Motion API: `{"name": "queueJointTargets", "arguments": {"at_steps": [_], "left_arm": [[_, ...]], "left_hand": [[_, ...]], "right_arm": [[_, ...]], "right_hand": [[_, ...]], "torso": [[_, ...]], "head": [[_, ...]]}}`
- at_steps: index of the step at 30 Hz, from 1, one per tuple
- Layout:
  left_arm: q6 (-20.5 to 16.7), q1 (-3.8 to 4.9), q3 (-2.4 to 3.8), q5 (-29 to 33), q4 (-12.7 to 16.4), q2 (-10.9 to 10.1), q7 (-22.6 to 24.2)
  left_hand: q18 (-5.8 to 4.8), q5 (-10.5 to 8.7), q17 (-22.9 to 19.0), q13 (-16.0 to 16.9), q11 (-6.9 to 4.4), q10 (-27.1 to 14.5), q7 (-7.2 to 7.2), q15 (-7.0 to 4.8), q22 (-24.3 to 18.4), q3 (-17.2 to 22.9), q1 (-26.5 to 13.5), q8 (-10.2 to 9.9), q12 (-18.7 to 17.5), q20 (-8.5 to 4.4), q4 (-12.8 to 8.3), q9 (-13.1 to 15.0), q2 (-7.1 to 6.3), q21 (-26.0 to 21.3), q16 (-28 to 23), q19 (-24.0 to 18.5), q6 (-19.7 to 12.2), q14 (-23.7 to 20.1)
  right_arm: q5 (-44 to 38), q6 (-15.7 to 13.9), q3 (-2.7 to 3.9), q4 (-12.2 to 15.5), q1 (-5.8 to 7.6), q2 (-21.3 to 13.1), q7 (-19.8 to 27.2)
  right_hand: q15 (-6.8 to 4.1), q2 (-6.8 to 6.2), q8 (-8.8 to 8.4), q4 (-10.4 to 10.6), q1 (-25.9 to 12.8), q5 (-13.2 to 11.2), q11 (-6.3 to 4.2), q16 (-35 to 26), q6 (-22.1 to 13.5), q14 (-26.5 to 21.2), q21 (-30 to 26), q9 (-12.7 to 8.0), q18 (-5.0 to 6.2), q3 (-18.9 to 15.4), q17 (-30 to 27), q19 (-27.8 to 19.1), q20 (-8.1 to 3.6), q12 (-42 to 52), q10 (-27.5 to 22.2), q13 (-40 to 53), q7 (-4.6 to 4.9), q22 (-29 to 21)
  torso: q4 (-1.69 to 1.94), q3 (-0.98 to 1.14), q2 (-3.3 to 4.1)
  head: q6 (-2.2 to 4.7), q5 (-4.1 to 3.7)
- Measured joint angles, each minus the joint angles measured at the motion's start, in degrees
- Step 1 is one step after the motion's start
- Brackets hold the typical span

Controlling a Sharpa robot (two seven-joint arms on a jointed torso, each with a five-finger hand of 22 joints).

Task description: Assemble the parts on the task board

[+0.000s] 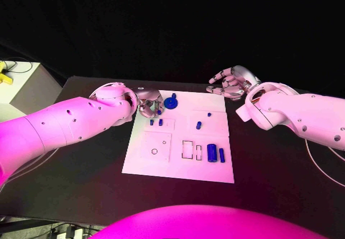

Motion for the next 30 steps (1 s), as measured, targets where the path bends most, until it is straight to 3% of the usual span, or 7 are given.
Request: {"name": "queueJointTargets", "arguments": {"at_steps": [19,21,23,25,27,28,30], "left_arm": [[-0.05,-0.04,0.01,-0.08,-0.04,-0.47,-0.46],[-0.06,-0.04,0.02,-0.08,-0.09,-0.80,-0.57],[-0.06,-0.04,0.02,-0.09,-0.12,-1.19,-0.67],[-0.07,-0.04,0.06,-0.10,-0.14,-1.76,-0.81],[-0.08,-0.04,0.15,-0.11,-0.15,-2.25,-0.94],[-0.12,-0.04,0.27,-0.11,-0.15,-2.60,-1.00],[-0.32,-0.03,0.54,-0.02,-0.11,-3.23,-1.03]], "left_hand": [[0.00,0.00,0.21,0.99,-0.22,-0.22,-0.80,0.00,-0.40,-0.14,-0.23,-3.46,-0.35,0.00,-0.16,-1.58,-0.23,0.00,0.00,0.01,-4.03,0.00],[-0.01,0.00,0.11,1.05,-0.34,-0.34,-1.12,0.00,-0.52,0.01,-0.23,-3.46,-0.51,0.00,-0.31,-1.65,-0.23,0.00,0.00,0.00,-4.35,0.00],[0.00,0.00,-0.21,1.09,-0.22,-0.65,-1.12,-0.21,-0.84,0.01,-0.23,-3.74,-0.50,-0.12,-0.31,-1.76,-0.23,-0.30,0.00,-0.12,-4.35,-0.21],[0.00,0.00,-1.44,1.10,0.12,-1.98,-1.10,0.09,-1.25,-0.15,-0.23,-3.99,-1.24,-0.14,-0.47,-1.93,-0.23,-0.47,0.00,-0.51,-4.75,-0.97],[0.00,0.00,-3.04,1.06,0.63,-3.01,-1.10,0.34,-1.34,0.01,-0.23,-4.18,-1.88,0.11,-0.63,-2.11,-0.23,-0.47,-0.47,-0.74,-4.75,-1.99],[0.00,0.00,-3.95,0.99,0.80,-3.50,-1.10,0.67,-1.34,0.14,-0.23,-4.18,-2.19,0.12,-0.76,-2.15,-0.23,-0.47,-0.79,-0.74,-4.75,-2.32],[0.00,0.00,-5.91,0.70,1.21,-4.75,-1.10,0.92,-1.34,0.42,-0.23,-4.18,-2.93,0.41,-1.04,-2.29,-0.23,-0.47,-1.45,-1.04,-4.75,-3.59]], "right_arm": [[0.00,0.00,0.00,-0.11,-0.04,-0.07,0.01],[0.00,0.05,0.00,-0.25,-0.05,-0.12,0.01],[-0.01,0.19,0.00,-0.50,-0.06,-0.18,0.03],[-0.08,0.52,0.00,-0.88,-0.06,-0.38,0.11],[-0.25,0.86,0.00,-1.23,-0.06,-0.60,0.20],[-0.53,1.16,0.00,-1.44,-0.06,-0.75,0.33],[-1.21,1.73,0.00,-1.82,-0.06,-0.99,0.66]], "right_hand": [[0.00,0.00,0.00,0.00,0.00,0.00,0.01,0.00,0.00,0.00,-0.36,0.00,0.00,0.00,-0.01,0.00,0.00,-0.34,-0.01,-0.31,0.00,0.04],[0.00,0.00,0.00,-0.16,0.00,0.00,0.20,-0.40,-0.01,0.00,-1.46,-0.08,0.00,0.61,-0.01,0.00,0.00,-3.10,-3.01,-3.27,-0.01,0.04],[0.00,-0.44,0.00,-0.19,0.43,-0.70,0.24,-2.88,-0.33,0.00,-6.52,-0.16,1.49,1.97,-0.01,-1.60,0.11,-11.57,-10.11,-12.42,-0.27,-0.19],[0.00,-1.17,0.00,-0.38,2.14,-2.52,0.73,-7.54,-0.55,0.00,-15.01,-0.15,3.23,4.47,-1.59,-4.18,-0.09,-24.19,-17.38,-25.09,-0.32,-4.02],[-0.28,-1.90,0.00,-0.55,3.42,-4.33,0.62,-11.37,-0.31,-0.82,-21.57,-0.24,3.57,6.81,-5.47,-5.91,-0.12,-31.20,-19.28,-31.40,-0.45,-7.79],[-0.20,-2.71,0.00,-0.68,4.23,-5.58,0.62,-13.24,0.12,-1.44,-25.00,-0.39,4.45,8.86,-7.49,-6.49,-0.11,-36.37,-19.48,-35.99,-0.47,-9.90],[0.11,-3.72,-0.32,-1.20,5.24,-6.84,0.82,-14.41,0.37,-1.75,-27.24,-0.57,4.46,11.81,-8.81,-6.49,-0.11,-43.46,-20.32,-42.24,-0.54,-11.41]], "torso": [[-0.02,0.07,0.03],[-0.03,0.07,0.03],[-0.04,0.07,0.01],[-0.07,0.07,-0.02],[-0.07,0.07,-0.06],[-0.06,0.07,-0.07],[-0.03,0.05,-0.10]], "head": [[0.00,0.05],[0.00,0.04],[0.00,0.01],[0.00,-0.01],[0.00,-0.05],[0.00,-0.09],[0.00,-0.14]]}}
